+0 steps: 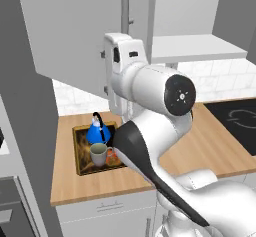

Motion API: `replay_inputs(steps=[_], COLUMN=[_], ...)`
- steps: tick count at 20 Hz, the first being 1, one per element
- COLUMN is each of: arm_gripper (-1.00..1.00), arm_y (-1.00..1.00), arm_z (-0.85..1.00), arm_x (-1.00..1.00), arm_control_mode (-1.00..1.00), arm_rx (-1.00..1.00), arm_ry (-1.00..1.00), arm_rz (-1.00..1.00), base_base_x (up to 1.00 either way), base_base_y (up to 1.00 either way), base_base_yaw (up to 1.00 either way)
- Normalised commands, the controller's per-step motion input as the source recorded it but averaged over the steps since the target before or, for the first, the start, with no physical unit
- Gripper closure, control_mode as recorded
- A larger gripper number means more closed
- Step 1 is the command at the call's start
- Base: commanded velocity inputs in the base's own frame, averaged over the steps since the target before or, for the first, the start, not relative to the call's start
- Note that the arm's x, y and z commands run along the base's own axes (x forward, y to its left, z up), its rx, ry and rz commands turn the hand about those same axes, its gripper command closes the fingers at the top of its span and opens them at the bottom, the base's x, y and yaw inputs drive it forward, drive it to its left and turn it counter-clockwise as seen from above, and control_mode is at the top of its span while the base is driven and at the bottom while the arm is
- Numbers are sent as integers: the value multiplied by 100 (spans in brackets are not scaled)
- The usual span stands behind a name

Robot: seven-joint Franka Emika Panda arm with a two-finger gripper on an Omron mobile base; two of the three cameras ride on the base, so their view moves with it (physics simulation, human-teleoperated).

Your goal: Pick the kettle from the counter and place it on the tray. Then pick the mug from the cabinet and place it on the tray. Then close the cabinet doors.

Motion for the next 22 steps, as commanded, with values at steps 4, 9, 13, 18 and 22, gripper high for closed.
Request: replay_inputs(steps=[4,9,13,18,22], arm_gripper=[-100,-100,-100,-100,-100], arm_y=[-59,-57,-51,-45,-34], arm_z=[0,0,0,0,-1], arm_x=[55,57,61,63,69], arm_control_mode=[-100,-100,-100,-100,-100], arm_rx=[0,0,0,0,0], arm_ry=[7,10,14,18,15], arm_rz=[-24,-25,-25,-28,-26], base_base_x=[0,0,0,0,0], base_base_y=[0,0,0,0,0], base_base_yaw=[0,0,0,0,0])
